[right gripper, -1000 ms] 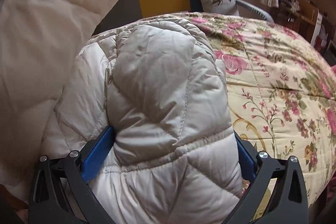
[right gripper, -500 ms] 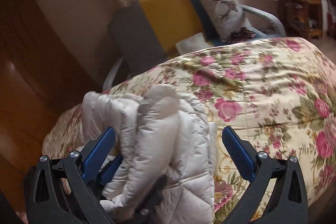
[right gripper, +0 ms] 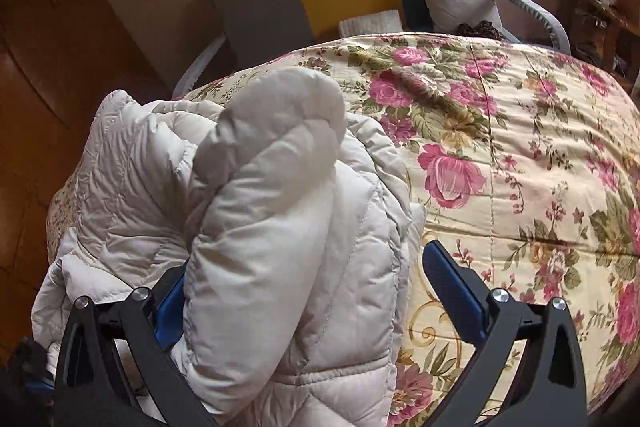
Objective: Fold large clothes
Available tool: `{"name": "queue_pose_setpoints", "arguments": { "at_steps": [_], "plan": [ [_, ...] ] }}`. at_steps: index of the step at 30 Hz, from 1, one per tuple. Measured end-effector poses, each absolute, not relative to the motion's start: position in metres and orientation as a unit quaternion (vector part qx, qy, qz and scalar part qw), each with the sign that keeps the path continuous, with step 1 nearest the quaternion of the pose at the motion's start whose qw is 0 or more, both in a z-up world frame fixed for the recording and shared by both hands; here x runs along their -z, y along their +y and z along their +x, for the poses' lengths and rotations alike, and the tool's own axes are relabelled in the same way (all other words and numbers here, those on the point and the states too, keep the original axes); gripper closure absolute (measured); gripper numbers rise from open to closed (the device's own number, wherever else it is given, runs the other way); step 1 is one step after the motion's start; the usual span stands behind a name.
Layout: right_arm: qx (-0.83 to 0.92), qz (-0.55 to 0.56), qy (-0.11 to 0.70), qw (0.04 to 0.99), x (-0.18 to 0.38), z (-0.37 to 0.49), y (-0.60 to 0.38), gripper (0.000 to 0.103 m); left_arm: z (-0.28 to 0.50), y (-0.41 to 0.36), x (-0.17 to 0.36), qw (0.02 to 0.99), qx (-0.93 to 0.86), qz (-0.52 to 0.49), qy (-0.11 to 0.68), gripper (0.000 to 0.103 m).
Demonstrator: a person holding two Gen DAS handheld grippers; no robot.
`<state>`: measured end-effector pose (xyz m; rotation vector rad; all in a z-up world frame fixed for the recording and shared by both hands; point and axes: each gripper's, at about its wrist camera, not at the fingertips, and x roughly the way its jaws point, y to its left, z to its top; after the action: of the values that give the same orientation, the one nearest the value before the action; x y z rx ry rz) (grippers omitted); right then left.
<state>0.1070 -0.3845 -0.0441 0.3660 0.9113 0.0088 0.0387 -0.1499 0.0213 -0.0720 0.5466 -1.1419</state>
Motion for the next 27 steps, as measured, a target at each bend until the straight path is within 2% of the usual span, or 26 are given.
{"name": "queue_pose_setpoints", "arguments": {
  "at_steps": [3, 7, 11, 15, 17, 19, 22, 24, 27],
  "plan": [
    [0.023, 0.183, 0.442, 0.878, 0.057, 0.102, -0.388, 0.002, 0.060, -0.103, -0.040, 0.853, 0.473, -0.072, 0.207, 0.014],
    [0.030, 0.223, 0.425, 0.877, 0.063, 0.092, -0.394, 0.002, 0.117, -0.045, -0.028, 0.931, 0.296, -0.089, 0.191, 0.014],
    [0.054, 0.215, 0.364, 0.905, 0.028, 0.067, -0.390, 0.002, 0.183, 0.013, 0.026, 0.936, 0.176, -0.152, 0.265, 0.014],
    [0.034, 0.213, 0.266, 0.940, -0.036, 0.037, -0.372, 0.002, 0.199, 0.046, 0.075, 0.892, 0.186, -0.242, 0.335, 0.016],
    [-0.023, 0.211, 0.277, 0.937, -0.058, 0.049, -0.354, 0.002, 0.196, 0.030, 0.084, 0.883, 0.201, -0.247, 0.344, 0.016],
    [-0.045, 0.210, 0.328, 0.920, -0.061, 0.074, -0.336, 0.008, 0.188, 0.015, 0.085, 0.885, 0.220, -0.236, 0.337, 0.018],
    [-0.083, 0.251, 0.387, 0.883, -0.039, 0.107, -0.314, 0.024, 0.166, -0.007, 0.070, 0.887, 0.235, -0.228, 0.324, 0.018],
    [-0.103, 0.271, 0.411, 0.864, -0.024, 0.124, -0.302, 0.066, 0.164, -0.011, 0.067, 0.888, 0.240, -0.225, 0.322, 0.018],
    [-0.128, 0.246, 0.394, 0.876, -0.034, 0.123, -0.283, 0.084, 0.168, -0.018, 0.061, 0.893, 0.247, -0.214, 0.310, 0.018]
  ]
}}
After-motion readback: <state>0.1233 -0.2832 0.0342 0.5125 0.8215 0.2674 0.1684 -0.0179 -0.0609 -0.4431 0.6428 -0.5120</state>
